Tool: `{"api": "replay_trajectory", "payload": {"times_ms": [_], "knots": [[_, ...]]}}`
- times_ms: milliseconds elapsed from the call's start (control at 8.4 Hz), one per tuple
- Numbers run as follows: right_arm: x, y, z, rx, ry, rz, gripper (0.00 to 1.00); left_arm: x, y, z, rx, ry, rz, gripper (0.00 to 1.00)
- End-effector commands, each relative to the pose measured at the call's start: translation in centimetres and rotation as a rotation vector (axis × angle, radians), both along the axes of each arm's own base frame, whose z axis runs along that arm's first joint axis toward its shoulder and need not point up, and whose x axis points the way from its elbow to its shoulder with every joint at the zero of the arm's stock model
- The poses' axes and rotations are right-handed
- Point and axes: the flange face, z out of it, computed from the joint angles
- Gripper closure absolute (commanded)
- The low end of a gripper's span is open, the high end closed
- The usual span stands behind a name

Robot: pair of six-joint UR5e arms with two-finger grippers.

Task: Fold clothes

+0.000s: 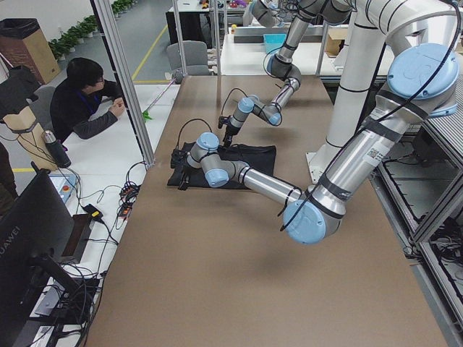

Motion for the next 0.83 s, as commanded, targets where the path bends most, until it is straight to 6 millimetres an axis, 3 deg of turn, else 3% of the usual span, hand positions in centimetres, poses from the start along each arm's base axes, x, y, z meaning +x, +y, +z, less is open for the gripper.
{"api": "replay_trajectory", "payload": {"times_ms": [0, 238, 357, 714], "knots": [[-0.6, 0.4, 0.7, -0.019, 0.020, -0.005, 0.42, 0.0, 0.0, -0.1, 0.001, 0.004, 0.000, 0.05], [-0.6, 0.5, 0.7, -0.018, 0.021, -0.006, 0.88, 0.2, 0.1, -0.1, 0.002, 0.002, 0.002, 0.05], [-0.6, 0.5, 0.6, -0.016, 0.020, -0.009, 1.00, 0.3, 0.0, -0.3, 0.002, 0.002, 0.002, 0.05], [0.5, 0.3, 2.0, -0.024, 0.046, -0.012, 1.00, 0.3, 0.0, -0.6, 0.004, 0.005, 0.001, 0.05]]}}
